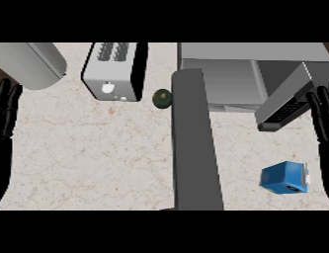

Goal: Pick up the milk, place it into the microwave and close the microwave

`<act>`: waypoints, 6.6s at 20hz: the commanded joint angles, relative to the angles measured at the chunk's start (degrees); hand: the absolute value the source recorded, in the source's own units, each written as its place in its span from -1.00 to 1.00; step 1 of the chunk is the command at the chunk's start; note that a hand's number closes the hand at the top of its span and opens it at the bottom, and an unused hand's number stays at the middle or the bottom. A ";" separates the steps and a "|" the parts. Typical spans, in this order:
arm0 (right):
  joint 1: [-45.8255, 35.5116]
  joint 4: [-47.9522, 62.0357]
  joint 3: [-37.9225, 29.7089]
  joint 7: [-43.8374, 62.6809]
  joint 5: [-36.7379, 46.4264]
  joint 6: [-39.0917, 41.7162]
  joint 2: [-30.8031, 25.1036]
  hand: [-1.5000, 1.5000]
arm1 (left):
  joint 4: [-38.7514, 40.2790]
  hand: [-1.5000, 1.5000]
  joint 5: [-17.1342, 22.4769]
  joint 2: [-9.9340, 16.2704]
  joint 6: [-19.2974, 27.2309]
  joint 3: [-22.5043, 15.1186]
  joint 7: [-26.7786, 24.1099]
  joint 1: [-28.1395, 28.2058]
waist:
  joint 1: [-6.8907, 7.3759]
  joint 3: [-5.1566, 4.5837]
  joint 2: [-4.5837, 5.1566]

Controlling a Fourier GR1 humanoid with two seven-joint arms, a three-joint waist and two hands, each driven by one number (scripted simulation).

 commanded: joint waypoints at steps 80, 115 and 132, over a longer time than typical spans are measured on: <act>-8.09 84.06 -8.89 -68.01 7.97 20.55 -7.04 1.00 | -10.08 -1.00 1.55 -7.44 -4.20 -9.79 -2.71 24.30 | -0.69 0.30 0.53; -33.69 79.27 -2.47 -33.23 10.21 -19.42 1.53 1.00 | -7.46 -1.00 9.41 -4.61 -10.47 -0.80 -2.44 24.49 | 0.02 0.23 0.78; -53.35 105.19 -12.08 -37.40 12.80 -40.09 -8.84 1.00 | -5.50 -1.00 10.72 -2.70 -12.39 1.38 -2.09 21.33 | 3.75 0.40 2.59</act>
